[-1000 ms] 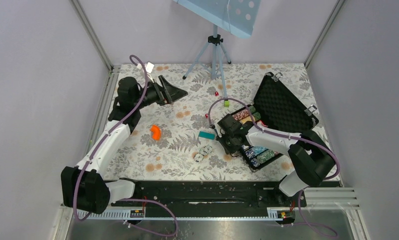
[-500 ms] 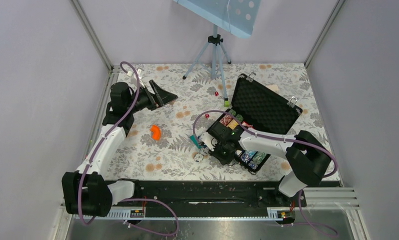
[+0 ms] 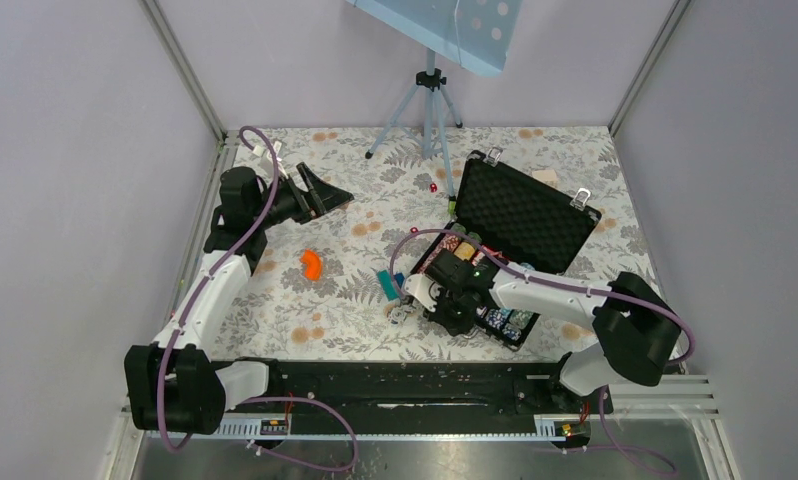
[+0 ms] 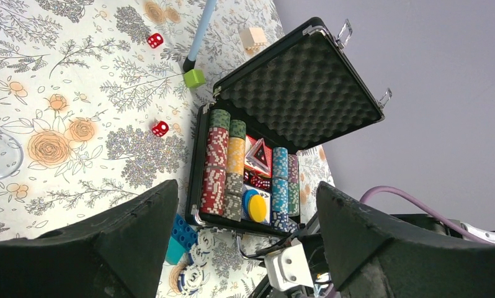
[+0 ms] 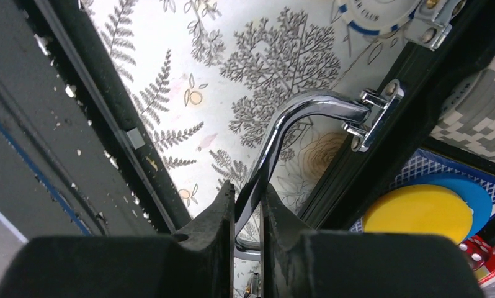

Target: Pack up texas hold em set

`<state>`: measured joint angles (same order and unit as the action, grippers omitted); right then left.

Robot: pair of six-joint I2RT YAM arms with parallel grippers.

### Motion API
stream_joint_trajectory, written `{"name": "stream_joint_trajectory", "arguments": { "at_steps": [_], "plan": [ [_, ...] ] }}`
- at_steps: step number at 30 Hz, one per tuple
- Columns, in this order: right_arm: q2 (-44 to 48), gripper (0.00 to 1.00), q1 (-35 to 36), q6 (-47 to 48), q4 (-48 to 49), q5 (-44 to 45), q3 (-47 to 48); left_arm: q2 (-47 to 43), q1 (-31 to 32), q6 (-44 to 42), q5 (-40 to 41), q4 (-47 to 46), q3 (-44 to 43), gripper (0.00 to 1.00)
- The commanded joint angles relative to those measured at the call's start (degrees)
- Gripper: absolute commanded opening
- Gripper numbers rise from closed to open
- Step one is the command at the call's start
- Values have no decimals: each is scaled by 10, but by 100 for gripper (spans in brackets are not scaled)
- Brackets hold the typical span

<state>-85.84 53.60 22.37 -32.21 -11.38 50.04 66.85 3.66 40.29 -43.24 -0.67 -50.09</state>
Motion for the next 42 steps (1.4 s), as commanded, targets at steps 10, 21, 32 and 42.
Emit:
{"name": "stream_joint_trajectory", "arguments": {
  "at_steps": [10,21,32,42],
  "plan": [
    [25,0,13,-20,62,84,-2,-4,-7,-11,-14,-17,7,81],
    [37,0,-67,-29,74,149,-5,-2,-9,-10,-14,-14,3,81],
    [45,0,-91,-20,72,137,-12,2,-10,-7,-19,-16,2,81],
    [148,63,-90,-61,97,138,10,0,-12,-5,32,27,-17,84]
  ]
}}
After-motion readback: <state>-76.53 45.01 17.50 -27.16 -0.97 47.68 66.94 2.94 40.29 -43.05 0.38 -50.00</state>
